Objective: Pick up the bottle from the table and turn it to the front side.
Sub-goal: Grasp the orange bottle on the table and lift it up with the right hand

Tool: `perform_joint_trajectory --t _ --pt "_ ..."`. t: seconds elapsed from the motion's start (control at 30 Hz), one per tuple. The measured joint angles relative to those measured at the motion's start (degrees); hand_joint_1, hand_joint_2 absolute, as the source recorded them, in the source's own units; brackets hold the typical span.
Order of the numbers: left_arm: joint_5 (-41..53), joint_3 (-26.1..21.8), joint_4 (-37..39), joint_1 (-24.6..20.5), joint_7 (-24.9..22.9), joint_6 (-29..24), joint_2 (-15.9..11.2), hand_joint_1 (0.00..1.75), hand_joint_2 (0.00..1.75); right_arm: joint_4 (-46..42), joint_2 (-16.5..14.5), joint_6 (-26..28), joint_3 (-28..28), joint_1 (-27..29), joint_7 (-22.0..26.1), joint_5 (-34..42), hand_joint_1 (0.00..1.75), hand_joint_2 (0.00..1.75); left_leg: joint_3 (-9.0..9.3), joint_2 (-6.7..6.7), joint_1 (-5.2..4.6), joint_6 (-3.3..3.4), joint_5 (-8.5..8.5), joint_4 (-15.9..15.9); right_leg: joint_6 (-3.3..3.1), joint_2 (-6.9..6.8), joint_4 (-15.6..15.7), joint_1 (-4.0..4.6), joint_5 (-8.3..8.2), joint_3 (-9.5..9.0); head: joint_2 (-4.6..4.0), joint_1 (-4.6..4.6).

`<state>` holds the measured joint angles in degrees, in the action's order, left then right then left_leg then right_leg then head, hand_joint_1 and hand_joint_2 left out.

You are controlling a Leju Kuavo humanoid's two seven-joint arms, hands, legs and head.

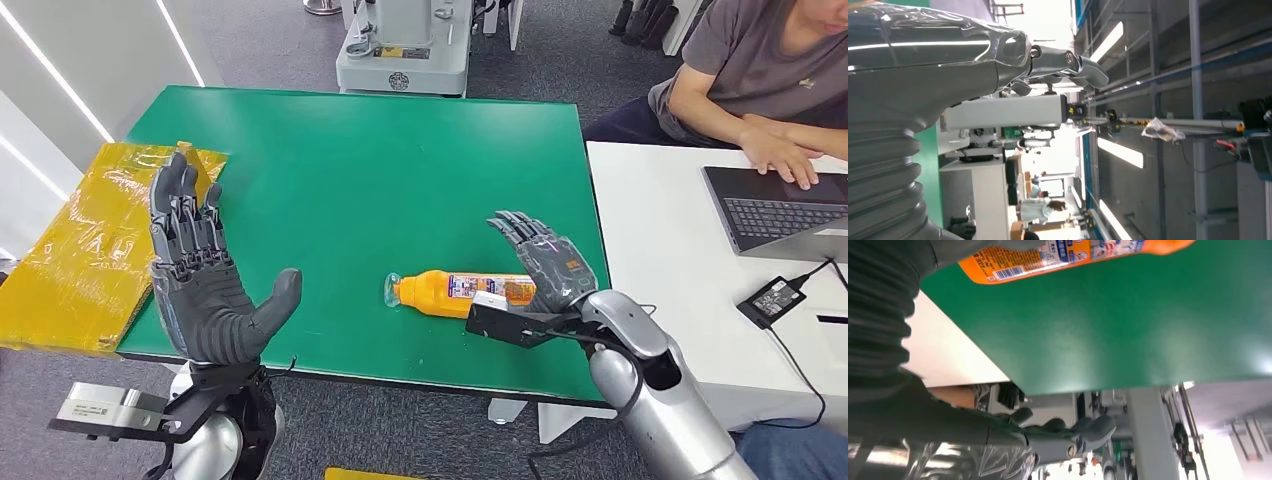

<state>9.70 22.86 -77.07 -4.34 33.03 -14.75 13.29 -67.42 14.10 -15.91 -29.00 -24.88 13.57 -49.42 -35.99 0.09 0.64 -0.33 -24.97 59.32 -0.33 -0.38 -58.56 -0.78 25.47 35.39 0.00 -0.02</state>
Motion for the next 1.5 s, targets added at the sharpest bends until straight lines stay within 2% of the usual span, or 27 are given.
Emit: perform_joint_trajectory --t 0.2,0.3,0.4,0.57,0.7,1.1,1.5 --pt "-0.2 0.0 -0.04 0.08 -0.05 -0.01 -0.02 0.0 1.75 7.96 0.91 -1.82 -2.97 -6.65 1.28 0.63 0.0 1.75 -0.01 -0.05 0.01 0.01 0.02 0.0 0.0 -0.04 -0.01 0.01 0.01 0.0 0.0 0.01" --pt "-0.27 0.0 -0.04 0.1 -0.06 -0.03 -0.02 0.0 1.75 10.94 1.05 -7.13 -4.55 -9.34 5.12 4.18 0.0 1.75 -0.03 -0.02 0.0 0.01 -0.01 -0.01 0.01 0.0 -0.01 0.01 0.02 0.01 0.0 0.0" --pt "-0.54 0.0 -0.04 -0.01 -0.28 -0.26 -0.02 0.0 1.75 15.95 0.91 -12.21 -7.68 -14.45 9.07 7.7 0.0 1.75 -0.04 -0.01 0.0 0.01 0.0 -0.01 0.01 0.02 -0.02 0.01 0.01 0.02 0.0 0.0" --pt "-0.86 0.01 -0.07 -0.59 -1.1 -0.84 0.0 0.0 1.75 24.66 -1.11 -13.68 -13.88 -23.63 8.96 8.58 0.0 1.75 -0.02 -0.03 0.01 0.01 0.06 0.0 -0.01 -0.02 -0.03 0.02 0.0 0.01 0.0 0.01" --pt "-0.98 0.07 -0.05 -1.64 -1.77 -0.79 0.02 0.0 1.75 29.67 -2.66 -14.02 -17.76 -27.53 8.59 10.58 0.0 1.75 -0.01 -0.04 0.01 0.01 0.07 0.01 -0.01 -0.03 -0.03 0.02 -0.01 0.01 0.0 0.01" --pt "-3.08 0.34 1.01 -4.25 -0.55 -0.87 0.02 0.0 1.75 38.18 -4.33 -16.06 -24.77 -29.86 9.81 16.09 0.0 1.75 -0.04 -0.04 0.0 0.04 0.05 0.02 0.0 -0.02 0.0 0.01 0.0 0.01 0.0 0.0" --pt "-4.07 1.05 1.73 -4.75 0.06 -2.27 -0.05 0.0 1.75 44.6 -6.44 -14.56 -30.07 -30.42 3.83 16.73 0.0 1.75 -0.04 -0.05 0.01 0.04 0.05 0.02 0.0 -0.02 -0.01 0.02 0.0 0.02 0.0 0.01"
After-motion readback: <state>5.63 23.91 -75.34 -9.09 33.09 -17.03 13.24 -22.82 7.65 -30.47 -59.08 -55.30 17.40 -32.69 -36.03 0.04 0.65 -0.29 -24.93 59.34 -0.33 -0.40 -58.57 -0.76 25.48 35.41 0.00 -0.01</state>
